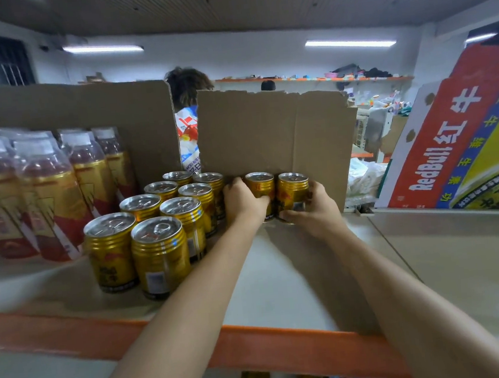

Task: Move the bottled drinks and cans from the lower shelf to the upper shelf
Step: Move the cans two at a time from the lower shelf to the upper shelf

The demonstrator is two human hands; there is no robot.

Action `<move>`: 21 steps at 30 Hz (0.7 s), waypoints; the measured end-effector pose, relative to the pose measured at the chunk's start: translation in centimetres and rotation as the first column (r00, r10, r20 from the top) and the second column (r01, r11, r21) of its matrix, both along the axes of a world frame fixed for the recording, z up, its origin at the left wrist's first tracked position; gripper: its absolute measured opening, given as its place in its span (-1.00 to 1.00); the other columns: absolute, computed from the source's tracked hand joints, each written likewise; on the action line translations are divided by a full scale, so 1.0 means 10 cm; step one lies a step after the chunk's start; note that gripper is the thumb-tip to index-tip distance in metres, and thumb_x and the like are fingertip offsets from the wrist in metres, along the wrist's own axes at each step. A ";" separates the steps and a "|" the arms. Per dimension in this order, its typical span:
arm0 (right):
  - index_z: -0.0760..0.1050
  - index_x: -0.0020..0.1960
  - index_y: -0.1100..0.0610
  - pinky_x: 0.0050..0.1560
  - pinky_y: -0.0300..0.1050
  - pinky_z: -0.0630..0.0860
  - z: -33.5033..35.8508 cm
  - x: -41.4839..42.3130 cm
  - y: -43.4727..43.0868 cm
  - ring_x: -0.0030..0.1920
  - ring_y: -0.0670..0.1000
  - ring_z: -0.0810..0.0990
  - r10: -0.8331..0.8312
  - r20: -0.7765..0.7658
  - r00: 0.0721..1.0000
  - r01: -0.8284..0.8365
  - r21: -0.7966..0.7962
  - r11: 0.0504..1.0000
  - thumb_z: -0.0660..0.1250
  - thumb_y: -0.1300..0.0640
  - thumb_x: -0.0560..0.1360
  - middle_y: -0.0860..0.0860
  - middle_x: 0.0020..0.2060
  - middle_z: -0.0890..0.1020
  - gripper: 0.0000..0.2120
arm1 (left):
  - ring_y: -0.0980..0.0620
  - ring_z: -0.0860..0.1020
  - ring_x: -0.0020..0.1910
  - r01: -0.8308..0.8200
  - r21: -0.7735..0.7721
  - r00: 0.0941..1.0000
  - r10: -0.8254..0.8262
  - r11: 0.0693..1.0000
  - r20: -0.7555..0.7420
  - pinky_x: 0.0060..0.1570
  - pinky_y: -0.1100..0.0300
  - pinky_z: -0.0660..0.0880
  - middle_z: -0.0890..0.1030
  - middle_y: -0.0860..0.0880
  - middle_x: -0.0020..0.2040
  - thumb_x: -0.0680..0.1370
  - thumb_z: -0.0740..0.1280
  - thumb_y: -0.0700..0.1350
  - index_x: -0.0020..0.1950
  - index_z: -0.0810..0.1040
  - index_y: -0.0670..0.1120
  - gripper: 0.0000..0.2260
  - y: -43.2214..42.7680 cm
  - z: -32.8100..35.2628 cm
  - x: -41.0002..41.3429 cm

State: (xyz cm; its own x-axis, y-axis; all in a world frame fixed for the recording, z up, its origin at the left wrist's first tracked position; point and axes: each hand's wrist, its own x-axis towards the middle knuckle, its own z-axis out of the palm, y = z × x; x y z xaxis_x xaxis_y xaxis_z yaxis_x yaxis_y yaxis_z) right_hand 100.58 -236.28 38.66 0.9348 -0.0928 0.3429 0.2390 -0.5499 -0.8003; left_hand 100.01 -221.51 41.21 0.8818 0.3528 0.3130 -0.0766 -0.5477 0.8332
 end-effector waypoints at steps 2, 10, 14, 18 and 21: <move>0.42 0.20 0.19 -0.12 -0.17 0.43 0.06 -0.05 0.00 0.03 0.03 0.57 -0.052 0.000 0.999 0.052 -0.088 0.995 0.60 0.02 0.27 0.00 0.03 0.57 -0.38 | -0.15 0.46 0.27 -0.018 0.054 1.000 0.018 0.998 0.016 0.24 0.08 0.39 0.48 -0.18 0.29 0.48 0.44 -0.11 0.31 0.46 -0.19 -0.57 -0.03 0.04 -0.10; 0.40 0.28 0.24 0.14 0.02 0.40 0.29 -0.64 -0.08 0.24 0.25 0.44 -0.087 0.067 0.994 0.109 -0.576 0.810 0.38 -0.06 0.47 0.21 0.18 0.53 -0.49 | -0.18 0.50 0.22 0.014 0.556 0.986 -0.105 0.831 0.133 0.18 -0.04 0.42 0.57 -0.17 0.20 0.65 0.08 -0.08 0.20 0.52 -0.19 -0.69 -0.06 0.19 -0.65; 0.34 0.24 0.13 0.07 0.03 0.52 0.35 -0.98 -0.05 0.26 0.18 0.49 -0.059 0.022 0.998 0.060 -0.609 0.791 0.43 -0.07 0.42 0.10 0.18 0.55 -0.48 | -0.22 0.34 0.40 0.227 0.688 0.972 -0.116 0.689 -0.205 0.46 -0.20 0.03 0.53 -0.22 0.28 0.67 -0.04 0.11 0.19 0.56 -0.18 -0.50 -0.04 0.26 -0.87; 0.38 0.28 0.18 0.11 0.00 0.46 0.42 -1.39 0.07 0.32 0.16 0.45 -0.092 0.049 0.995 0.099 -0.713 0.694 0.35 -0.10 0.53 0.11 0.25 0.52 -0.53 | -0.24 0.44 0.28 0.304 0.707 0.953 -0.204 0.639 -0.226 0.28 -0.08 0.31 0.54 -0.25 0.23 0.68 -0.02 0.10 0.16 0.55 -0.21 -0.51 0.03 0.27 -1.23; 0.36 0.36 0.23 0.21 0.04 0.43 0.46 -1.74 0.21 0.37 0.18 0.40 -0.142 0.052 0.988 0.131 -0.763 0.632 0.20 -0.14 0.61 0.16 0.33 0.48 -0.49 | -0.23 0.53 0.13 0.369 0.663 0.929 -0.267 0.651 -0.255 -0.03 0.05 0.38 0.57 -0.25 0.17 0.68 0.01 0.08 0.15 0.55 -0.22 -0.55 0.15 0.27 -1.53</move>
State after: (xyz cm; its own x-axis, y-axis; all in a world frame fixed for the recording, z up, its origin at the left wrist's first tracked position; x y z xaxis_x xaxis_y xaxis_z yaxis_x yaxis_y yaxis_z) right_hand 83.22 -234.23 43.25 0.9380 0.0693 0.3397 0.1033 -0.9912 -0.0832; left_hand 84.75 -220.03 43.94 0.9461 -0.2283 0.2297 -0.2829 -0.9280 0.2426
